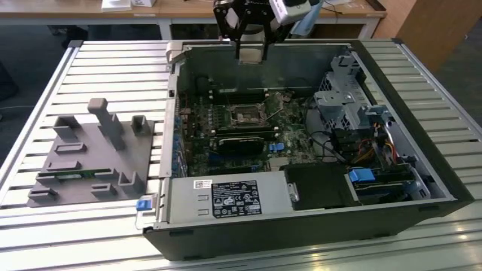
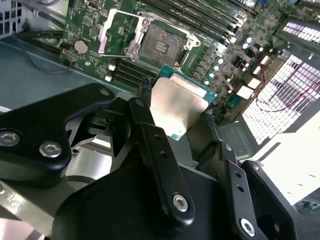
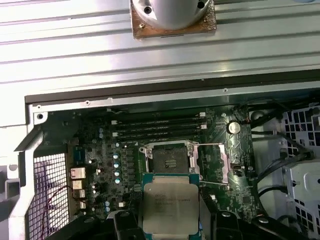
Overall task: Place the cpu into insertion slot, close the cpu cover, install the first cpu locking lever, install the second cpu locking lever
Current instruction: 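Place the cpu into insertion slot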
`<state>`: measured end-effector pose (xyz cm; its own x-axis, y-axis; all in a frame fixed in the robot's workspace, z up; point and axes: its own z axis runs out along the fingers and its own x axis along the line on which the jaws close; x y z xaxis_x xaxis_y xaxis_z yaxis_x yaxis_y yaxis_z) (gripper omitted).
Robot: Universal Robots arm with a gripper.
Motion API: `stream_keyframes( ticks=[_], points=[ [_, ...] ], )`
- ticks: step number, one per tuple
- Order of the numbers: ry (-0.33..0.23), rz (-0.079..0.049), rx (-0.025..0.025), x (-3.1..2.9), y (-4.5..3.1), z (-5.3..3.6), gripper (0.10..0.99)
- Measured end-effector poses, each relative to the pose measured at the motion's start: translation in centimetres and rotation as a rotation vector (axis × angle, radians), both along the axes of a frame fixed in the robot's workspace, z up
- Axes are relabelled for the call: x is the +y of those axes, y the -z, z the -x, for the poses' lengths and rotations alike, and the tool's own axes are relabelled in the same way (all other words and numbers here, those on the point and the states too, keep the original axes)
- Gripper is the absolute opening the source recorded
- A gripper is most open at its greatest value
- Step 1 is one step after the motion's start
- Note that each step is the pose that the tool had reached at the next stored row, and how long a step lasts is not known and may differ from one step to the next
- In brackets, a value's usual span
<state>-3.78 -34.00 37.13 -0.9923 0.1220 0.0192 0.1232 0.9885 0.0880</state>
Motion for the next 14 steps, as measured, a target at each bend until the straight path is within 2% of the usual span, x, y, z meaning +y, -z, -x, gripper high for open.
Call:
stream_keyframes(
  ticks=[10, 14],
  points=[
    [0.142, 0.004, 0.0, 0.0, 0.13, 0.0, 0.533],
    [0.164, 0.004, 0.0, 0.0, 0.18, 0.0, 0.533]
  ],
)
